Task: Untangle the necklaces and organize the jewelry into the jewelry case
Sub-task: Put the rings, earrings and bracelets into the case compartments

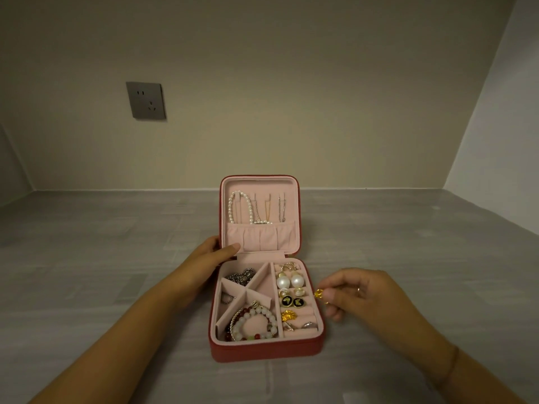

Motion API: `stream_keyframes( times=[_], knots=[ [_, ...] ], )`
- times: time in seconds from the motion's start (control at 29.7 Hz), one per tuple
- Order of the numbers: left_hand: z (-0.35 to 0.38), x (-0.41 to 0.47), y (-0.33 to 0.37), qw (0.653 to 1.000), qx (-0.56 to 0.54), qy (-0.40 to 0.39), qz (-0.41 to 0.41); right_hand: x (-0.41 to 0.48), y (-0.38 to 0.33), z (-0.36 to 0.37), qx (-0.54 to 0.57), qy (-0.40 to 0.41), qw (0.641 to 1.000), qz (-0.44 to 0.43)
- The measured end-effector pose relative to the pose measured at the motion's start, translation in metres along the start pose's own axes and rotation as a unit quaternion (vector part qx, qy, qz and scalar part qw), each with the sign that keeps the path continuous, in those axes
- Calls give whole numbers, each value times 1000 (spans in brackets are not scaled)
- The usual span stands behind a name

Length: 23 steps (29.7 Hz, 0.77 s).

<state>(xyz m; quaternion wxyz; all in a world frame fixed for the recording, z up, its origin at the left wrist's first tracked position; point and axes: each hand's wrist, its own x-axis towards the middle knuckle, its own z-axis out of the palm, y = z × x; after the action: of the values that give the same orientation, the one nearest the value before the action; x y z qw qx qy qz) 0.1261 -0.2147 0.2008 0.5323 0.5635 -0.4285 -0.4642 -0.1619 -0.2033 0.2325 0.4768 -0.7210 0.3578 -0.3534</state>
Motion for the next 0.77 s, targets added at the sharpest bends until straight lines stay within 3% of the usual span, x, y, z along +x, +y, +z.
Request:
stream_keyframes(
  times=[0.13,0.3,0.77],
  knots=[
    [1,-1,-1,1000,-10,-1,-1,-1,7,17,-109,-11,990,-86],
    [0,-1,-1,1000,-3,-3,0,3,16,17,-170,-17,978,-124],
    [-1,0,-2,1000,-2,-7,-3,4,15,17,-212,-14,968,-136]
  ],
)
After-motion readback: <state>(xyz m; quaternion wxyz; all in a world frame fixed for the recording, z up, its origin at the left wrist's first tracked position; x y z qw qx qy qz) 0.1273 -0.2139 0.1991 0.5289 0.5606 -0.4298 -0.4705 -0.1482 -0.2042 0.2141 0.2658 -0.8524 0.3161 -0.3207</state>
